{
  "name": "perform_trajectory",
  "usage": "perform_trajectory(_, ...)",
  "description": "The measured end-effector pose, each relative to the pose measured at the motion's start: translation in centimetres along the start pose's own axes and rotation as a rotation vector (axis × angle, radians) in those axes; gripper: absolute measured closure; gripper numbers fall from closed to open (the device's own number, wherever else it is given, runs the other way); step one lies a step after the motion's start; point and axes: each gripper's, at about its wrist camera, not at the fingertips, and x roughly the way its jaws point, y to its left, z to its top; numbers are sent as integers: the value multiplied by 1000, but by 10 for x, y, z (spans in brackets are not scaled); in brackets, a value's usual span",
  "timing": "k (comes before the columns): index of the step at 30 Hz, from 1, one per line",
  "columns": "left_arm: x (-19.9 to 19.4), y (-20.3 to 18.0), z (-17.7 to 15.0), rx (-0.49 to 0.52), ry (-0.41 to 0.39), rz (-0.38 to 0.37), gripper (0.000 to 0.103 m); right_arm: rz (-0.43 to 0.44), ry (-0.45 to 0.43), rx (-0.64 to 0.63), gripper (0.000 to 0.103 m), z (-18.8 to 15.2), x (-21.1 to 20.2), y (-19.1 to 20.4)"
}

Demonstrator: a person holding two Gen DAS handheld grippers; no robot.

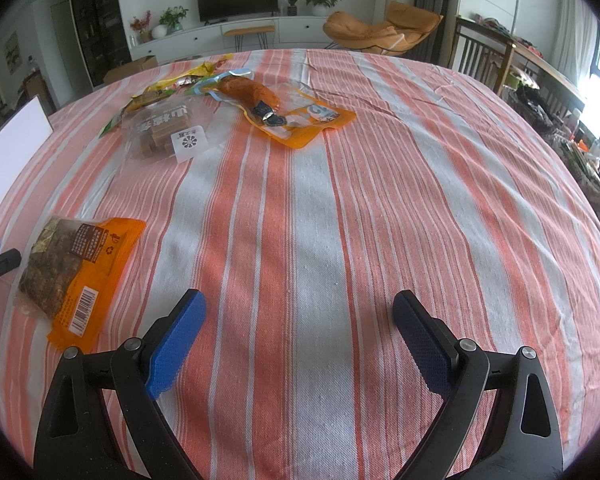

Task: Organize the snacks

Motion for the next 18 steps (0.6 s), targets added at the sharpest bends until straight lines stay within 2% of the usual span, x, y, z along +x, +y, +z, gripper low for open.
perform_trajectory(6, 0, 0, 0, 9, 5, -3, 0, 0, 0, 0, 7, 0, 0, 0)
perform_trajectory(8, 0, 1, 3, 46, 57, -25, 0, -1, 1, 0, 7, 0, 1, 1)
perform_trajectory(10, -4, 11, -1, 47, 73, -16, 0, 2, 1, 0, 6, 0, 1, 0)
perform_trajectory(15, -12, 36, -16, -2, 30, 0, 0, 8, 3, -3, 6, -2, 0, 7)
perform_trajectory(18, -12, 39, -17, -24, 4, 6, 0, 63, 9, -95, 8, -5, -2, 42)
